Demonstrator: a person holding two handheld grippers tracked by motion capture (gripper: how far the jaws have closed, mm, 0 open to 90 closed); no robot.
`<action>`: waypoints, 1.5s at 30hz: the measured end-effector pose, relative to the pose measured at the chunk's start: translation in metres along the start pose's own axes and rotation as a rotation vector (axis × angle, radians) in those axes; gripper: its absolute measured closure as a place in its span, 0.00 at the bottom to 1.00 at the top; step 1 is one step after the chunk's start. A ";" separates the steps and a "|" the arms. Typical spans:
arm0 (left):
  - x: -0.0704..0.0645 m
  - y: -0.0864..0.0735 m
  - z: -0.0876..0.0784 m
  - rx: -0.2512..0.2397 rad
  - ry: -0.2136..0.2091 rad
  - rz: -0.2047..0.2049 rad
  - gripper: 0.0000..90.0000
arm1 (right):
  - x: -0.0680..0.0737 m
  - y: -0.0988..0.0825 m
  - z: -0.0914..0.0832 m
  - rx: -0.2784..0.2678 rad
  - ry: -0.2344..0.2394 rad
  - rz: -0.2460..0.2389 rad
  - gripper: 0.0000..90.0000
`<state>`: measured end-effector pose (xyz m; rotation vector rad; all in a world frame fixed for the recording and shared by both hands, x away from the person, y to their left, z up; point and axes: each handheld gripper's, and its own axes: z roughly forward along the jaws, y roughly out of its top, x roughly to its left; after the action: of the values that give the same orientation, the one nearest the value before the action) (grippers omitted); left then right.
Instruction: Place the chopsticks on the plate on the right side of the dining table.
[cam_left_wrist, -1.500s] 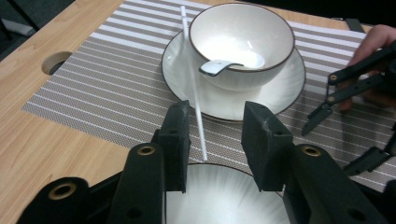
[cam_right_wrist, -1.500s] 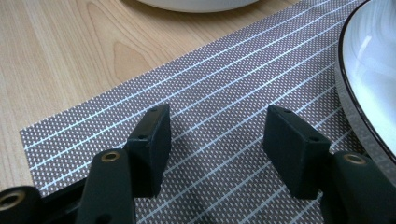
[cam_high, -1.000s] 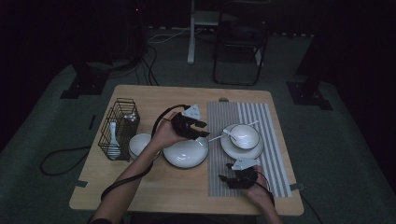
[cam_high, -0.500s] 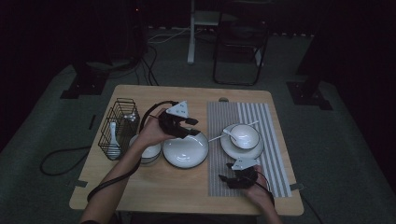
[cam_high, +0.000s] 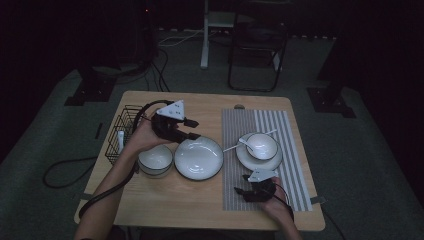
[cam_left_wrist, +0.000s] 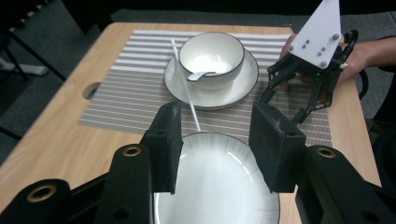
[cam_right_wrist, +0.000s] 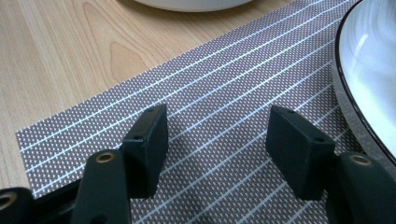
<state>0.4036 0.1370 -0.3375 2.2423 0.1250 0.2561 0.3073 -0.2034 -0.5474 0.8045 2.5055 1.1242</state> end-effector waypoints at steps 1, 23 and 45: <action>0.000 0.000 0.000 0.000 0.000 0.000 0.61 | 0.000 0.000 0.000 0.000 0.000 0.000 0.43; 0.022 -0.016 -0.081 0.022 0.151 -0.056 0.62 | 0.000 0.000 0.000 0.000 -0.001 -0.001 0.43; 0.045 -0.088 -0.095 0.054 0.224 -0.221 0.70 | 0.000 0.000 0.000 0.001 0.000 0.001 0.43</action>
<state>0.4257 0.2720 -0.3406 2.2241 0.5012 0.3863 0.3072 -0.2034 -0.5474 0.8061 2.5059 1.1234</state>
